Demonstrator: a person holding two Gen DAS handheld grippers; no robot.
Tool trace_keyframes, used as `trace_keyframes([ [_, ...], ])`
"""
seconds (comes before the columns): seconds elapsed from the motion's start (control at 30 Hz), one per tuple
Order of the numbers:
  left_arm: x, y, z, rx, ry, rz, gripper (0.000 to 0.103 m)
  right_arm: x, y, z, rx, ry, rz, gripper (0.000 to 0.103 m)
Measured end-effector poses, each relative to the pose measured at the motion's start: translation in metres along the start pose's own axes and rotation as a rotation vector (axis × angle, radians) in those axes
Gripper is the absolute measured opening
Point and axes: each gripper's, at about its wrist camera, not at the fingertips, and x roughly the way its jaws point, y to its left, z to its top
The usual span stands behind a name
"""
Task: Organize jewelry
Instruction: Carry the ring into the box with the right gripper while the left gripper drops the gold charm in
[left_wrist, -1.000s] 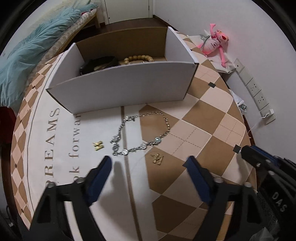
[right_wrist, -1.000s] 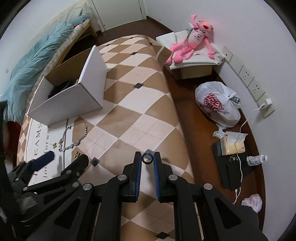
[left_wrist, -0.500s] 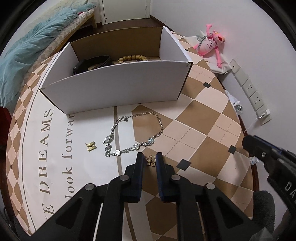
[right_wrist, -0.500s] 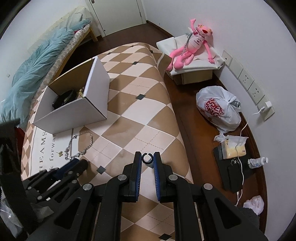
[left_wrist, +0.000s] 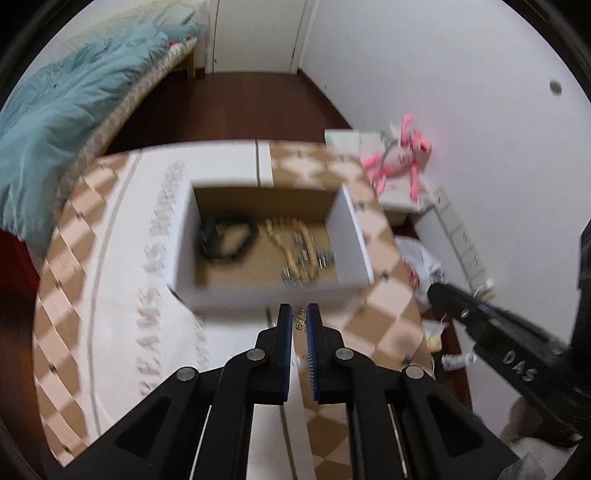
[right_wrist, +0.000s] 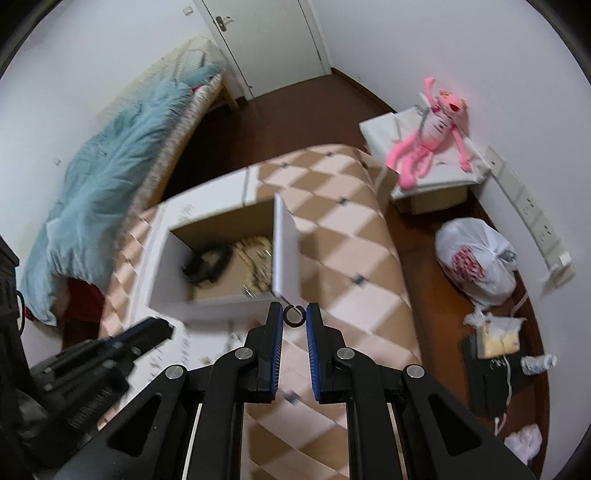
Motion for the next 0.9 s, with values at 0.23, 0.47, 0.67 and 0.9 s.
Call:
trace_keyframes([
  [0.23,0.013,0.019,0.051,-0.017,-0.006,0.011,0.005,0.032,0.026,0.048,-0.021,0.065,0.073,0.013],
  [0.47,0.047,0.040,0.078,-0.047,0.097,0.006,0.005,0.084,0.040,0.076,-0.059,0.202,0.060,0.013],
  [0.67,0.065,0.051,0.087,-0.075,0.170,0.049,0.007,0.116,0.041,0.098,-0.064,0.291,0.018,0.014],
  [0.9,0.059,0.062,0.093,-0.093,0.125,0.122,0.075,0.121,0.042,0.108,-0.090,0.288,-0.041,0.028],
])
